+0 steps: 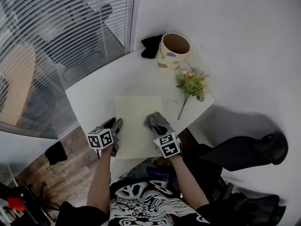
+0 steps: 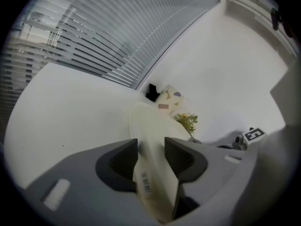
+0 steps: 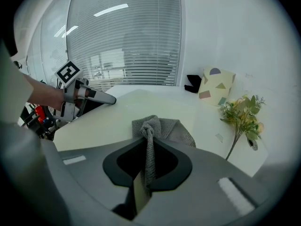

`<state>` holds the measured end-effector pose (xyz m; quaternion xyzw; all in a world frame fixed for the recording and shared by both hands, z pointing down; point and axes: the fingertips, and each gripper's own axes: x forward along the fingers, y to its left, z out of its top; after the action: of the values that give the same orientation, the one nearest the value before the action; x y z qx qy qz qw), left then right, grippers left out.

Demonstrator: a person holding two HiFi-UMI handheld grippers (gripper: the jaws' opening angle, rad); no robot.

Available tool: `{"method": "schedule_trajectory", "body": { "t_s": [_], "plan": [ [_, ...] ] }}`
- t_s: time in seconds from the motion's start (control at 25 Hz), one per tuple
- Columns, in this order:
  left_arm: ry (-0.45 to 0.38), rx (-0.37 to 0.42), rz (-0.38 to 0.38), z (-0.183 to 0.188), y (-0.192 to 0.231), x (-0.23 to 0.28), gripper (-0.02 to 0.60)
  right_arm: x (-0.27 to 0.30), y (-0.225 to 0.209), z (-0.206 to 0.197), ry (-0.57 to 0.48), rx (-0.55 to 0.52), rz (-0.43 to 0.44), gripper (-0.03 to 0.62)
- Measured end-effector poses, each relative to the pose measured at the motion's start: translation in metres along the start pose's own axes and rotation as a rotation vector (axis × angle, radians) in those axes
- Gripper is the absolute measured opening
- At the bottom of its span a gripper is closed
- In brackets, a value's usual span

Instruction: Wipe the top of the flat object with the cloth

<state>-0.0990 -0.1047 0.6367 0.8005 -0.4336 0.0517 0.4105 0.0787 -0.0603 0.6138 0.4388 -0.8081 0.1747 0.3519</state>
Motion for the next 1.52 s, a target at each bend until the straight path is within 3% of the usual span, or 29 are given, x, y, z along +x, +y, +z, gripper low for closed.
{"method": "schedule_trajectory", "body": {
  "t_s": [1.32, 1.52],
  "plan": [
    [0.003, 0.002, 0.016, 0.0, 0.008, 0.0, 0.198, -0.02, 0.036, -0.035, 0.007, 0.025, 0.0, 0.015],
    [-0.001, -0.005, 0.017, 0.0, 0.007, 0.0, 0.207, -0.027, 0.041, -0.041, 0.017, -0.011, 0.011, 0.015]
  ]
}}
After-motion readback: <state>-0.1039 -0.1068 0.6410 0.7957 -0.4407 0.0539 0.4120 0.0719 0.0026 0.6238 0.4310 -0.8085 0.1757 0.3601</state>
